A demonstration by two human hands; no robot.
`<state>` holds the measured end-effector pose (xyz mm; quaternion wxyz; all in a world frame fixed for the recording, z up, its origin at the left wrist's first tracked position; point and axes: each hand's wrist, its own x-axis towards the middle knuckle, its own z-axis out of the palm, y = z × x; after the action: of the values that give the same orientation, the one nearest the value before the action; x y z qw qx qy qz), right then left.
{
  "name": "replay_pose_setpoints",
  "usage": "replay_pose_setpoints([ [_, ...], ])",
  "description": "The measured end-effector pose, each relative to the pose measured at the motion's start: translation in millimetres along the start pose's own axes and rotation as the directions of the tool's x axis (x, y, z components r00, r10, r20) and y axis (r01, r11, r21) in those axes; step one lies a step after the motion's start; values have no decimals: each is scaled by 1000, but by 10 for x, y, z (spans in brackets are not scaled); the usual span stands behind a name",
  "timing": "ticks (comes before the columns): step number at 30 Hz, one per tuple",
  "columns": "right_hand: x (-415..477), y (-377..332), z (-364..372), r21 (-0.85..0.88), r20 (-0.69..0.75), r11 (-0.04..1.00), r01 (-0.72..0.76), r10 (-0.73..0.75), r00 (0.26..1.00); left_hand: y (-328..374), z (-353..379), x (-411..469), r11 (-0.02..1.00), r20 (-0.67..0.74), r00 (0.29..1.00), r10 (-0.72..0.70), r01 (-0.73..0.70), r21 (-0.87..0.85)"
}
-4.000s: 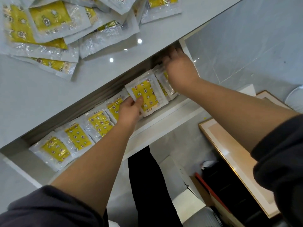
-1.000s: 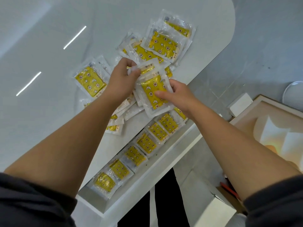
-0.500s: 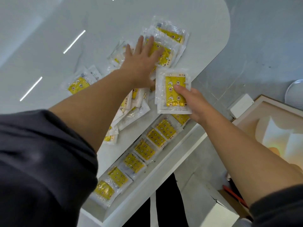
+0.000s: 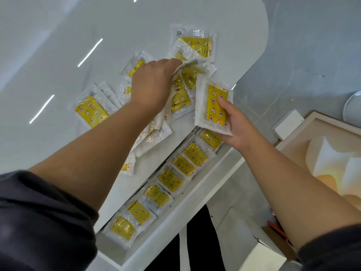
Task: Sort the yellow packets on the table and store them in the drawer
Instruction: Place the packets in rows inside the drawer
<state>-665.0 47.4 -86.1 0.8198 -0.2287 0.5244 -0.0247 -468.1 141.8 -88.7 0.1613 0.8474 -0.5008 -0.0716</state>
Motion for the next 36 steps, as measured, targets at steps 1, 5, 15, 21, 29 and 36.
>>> replay_pose_setpoints([
  [1, -18, 1, -24, 22, 2, 1000, -4, 4, 1000, 42, -53, -33, 1000, -53, 999, -4, 3, -31],
  [5, -84, 54, -111, 86, 13, 996, -22, 21, 1000, 217, -213, -242, 986, -126, 991, 36, -55, -155],
  [15, -338, 444, -587, -91, 4, 978, -186, 187, 982, 485, -152, -1468, 956, -4, 962, 274, -273, -112],
  [21, -443, 712, -853, -15, 85, 961, -277, 278, 957, 622, -6, -2143, 959, 40, 961, 272, -267, -94],
  [29, -600, 830, -1014, 203, 294, 934, -293, 228, 928, 572, -95, -2186, 942, 36, 941, 335, -334, -43],
  [36, -619, 853, -800, -139, 442, 914, -382, 402, 801, 731, -95, -1998, 899, -1, 902, 433, -431, -81],
])
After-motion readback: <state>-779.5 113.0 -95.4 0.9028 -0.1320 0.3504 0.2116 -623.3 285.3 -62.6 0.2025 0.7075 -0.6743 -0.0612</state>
